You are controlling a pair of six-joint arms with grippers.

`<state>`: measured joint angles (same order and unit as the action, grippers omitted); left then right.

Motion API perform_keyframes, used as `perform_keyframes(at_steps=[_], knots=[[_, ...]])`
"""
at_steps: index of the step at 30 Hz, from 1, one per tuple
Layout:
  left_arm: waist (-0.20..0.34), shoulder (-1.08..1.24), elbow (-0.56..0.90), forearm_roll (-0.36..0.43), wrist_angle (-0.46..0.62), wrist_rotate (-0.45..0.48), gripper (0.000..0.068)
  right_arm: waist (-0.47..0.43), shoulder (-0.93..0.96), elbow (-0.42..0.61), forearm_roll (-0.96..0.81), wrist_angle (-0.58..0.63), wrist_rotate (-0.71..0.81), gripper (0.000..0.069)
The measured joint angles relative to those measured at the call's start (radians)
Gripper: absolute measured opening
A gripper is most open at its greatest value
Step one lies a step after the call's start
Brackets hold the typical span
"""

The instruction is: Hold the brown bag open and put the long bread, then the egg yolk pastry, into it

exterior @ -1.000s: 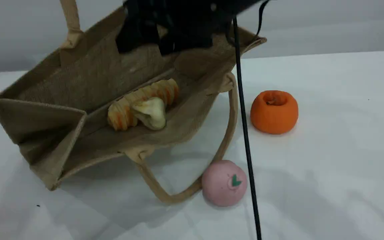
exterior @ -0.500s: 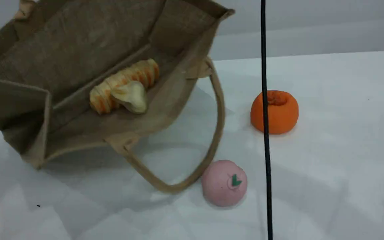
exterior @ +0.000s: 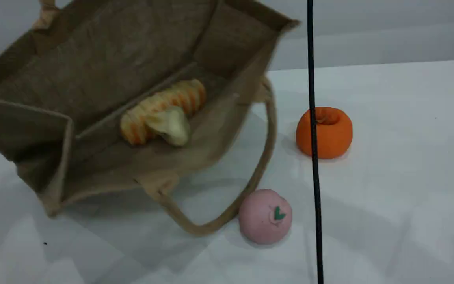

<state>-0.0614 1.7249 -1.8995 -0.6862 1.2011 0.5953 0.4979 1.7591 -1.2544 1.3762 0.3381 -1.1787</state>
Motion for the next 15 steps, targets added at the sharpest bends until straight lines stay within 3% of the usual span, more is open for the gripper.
perform_keyframes(at_steps=[9, 15], knots=[[-0.034, 0.067, 0.09, 0.024, -0.001, -0.01, 0.0083, 0.0, -0.006, 0.001, -0.013, 0.016, 0.0, 0.051], [-0.055, 0.158, 0.144, 0.028, 0.016, -0.01, 0.0083, 0.0, -0.072, 0.001, -0.114, 0.035, 0.081, 0.0505]])
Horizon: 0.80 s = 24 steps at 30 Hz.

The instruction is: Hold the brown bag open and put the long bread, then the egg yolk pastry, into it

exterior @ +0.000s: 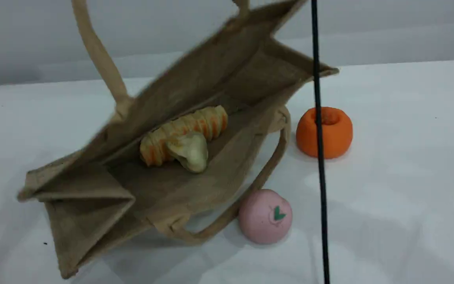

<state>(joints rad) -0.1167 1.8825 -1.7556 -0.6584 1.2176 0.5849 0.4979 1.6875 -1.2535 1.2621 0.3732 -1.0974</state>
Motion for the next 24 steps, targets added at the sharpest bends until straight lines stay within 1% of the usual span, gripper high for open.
perform_keyframes(at_steps=[5, 8, 14, 17, 19, 21, 24], knots=[[-0.05, 0.062, 0.0, 0.0, -0.031, 0.005, 0.0083, -0.001, -0.078, 0.0, -0.129, 0.011, 0.1, 0.0503], [-0.065, 0.084, 0.0, 0.0, -0.068, 0.006, 0.009, -0.018, -0.132, 0.0, -0.245, 0.049, 0.193, 0.0503], [-0.078, 0.131, 0.0, 0.0, -0.072, 0.006, 0.0099, -0.082, -0.246, 0.0, -0.487, 0.221, 0.429, 0.0503], [-0.092, 0.148, 0.0, -0.004, -0.075, 0.006, 0.0115, -0.103, -0.307, 0.0, -0.605, 0.303, 0.548, 0.0501], [-0.106, 0.159, 0.0, -0.004, -0.074, 0.006, 0.0143, -0.103, -0.349, 0.0, -0.676, 0.355, 0.625, 0.0498], [-0.119, 0.17, 0.0, -0.008, -0.053, 0.005, 0.0189, -0.103, -0.385, 0.0, -0.749, 0.404, 0.69, 0.0494], [-0.145, 0.184, 0.0, -0.037, -0.008, 0.007, 0.0308, -0.103, -0.453, 0.0, -0.863, 0.483, 0.787, 0.0488]])
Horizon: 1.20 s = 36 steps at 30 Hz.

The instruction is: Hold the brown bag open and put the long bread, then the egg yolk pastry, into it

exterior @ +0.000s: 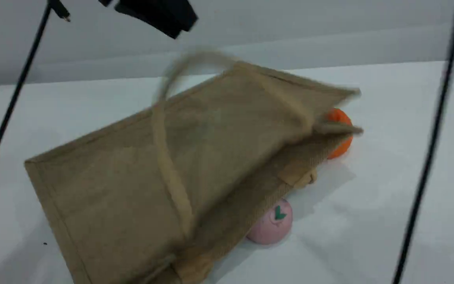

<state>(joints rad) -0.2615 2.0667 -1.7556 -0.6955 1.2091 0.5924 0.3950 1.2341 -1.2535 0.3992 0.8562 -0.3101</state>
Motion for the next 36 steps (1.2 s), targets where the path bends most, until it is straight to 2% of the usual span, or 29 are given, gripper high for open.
perform_keyframes(at_steps=[3, 6, 10, 14, 19, 24, 28, 31, 36], knots=[[-0.012, 0.006, 0.0, -0.014, 0.01, 0.001, 0.0428, 0.0, -0.062, 0.0, -0.093, 0.059, 0.077, 0.0485], [-0.01, -0.007, -0.004, 0.005, 0.01, 0.001, 0.0496, 0.0, -0.117, 0.0, -0.203, 0.139, 0.165, 0.0484], [-0.013, -0.077, -0.006, 0.112, 0.014, -0.051, 0.0513, 0.0, -0.186, 0.0, -0.368, 0.312, 0.293, 0.0484], [-0.038, -0.181, 0.0, 0.249, 0.016, -0.162, 0.0513, 0.001, -0.273, 0.04, -0.485, 0.369, 0.406, 0.0483], [-0.102, -0.335, 0.017, 0.43, 0.017, -0.306, 0.0507, 0.001, -0.426, 0.179, -0.506, 0.365, 0.43, 0.0484], [-0.163, -0.508, 0.139, 0.589, 0.016, -0.425, 0.0503, 0.001, -0.638, 0.396, -0.486, 0.366, 0.474, 0.0484], [-0.171, -0.66, 0.293, 0.644, 0.014, -0.508, 0.0499, 0.001, -0.815, 0.544, -0.482, 0.348, 0.482, 0.0484], [-0.171, -0.796, 0.425, 0.646, 0.013, -0.554, 0.0499, 0.001, -0.961, 0.628, -0.492, 0.259, 0.482, 0.0483], [-0.171, -1.029, 0.652, 0.648, -0.046, -0.622, 0.0499, 0.001, -1.153, 0.721, -0.489, 0.218, 0.482, 0.0483]])
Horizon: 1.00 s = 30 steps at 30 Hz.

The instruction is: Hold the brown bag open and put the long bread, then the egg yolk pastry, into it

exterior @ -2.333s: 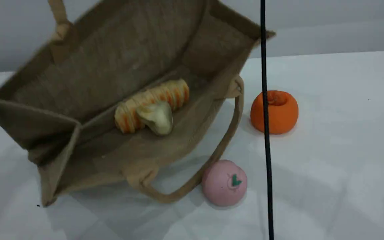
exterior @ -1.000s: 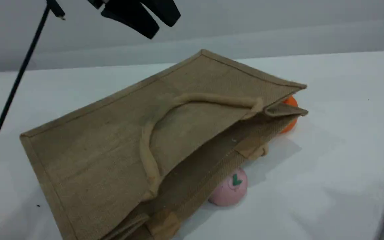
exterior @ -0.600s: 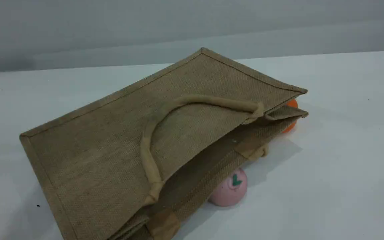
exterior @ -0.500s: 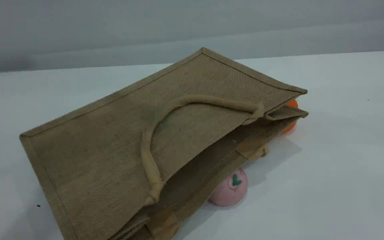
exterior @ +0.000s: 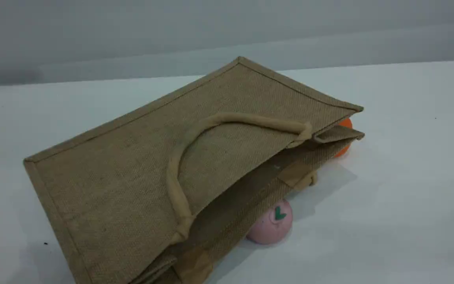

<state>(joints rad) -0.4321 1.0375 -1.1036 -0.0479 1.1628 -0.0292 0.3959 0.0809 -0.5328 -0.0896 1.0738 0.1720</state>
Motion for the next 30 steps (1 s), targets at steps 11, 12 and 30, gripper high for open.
perform_keyframes(at_steps=[11, 12, 30], knots=[[0.0, -0.576, 0.412, 0.038, -0.011, -0.072, 0.0499, 0.002, -0.082, 0.026, 0.001, -0.005, -0.002, 0.0482], [0.0, -0.632, 0.437, 0.048, -0.012, -0.082, 0.0499, 0.002, -0.082, 0.026, 0.001, -0.005, -0.002, 0.0482], [0.0, -1.013, 0.599, 0.102, -0.089, -0.083, 0.0499, -0.001, -0.081, 0.026, 0.001, -0.005, -0.002, 0.0482]])
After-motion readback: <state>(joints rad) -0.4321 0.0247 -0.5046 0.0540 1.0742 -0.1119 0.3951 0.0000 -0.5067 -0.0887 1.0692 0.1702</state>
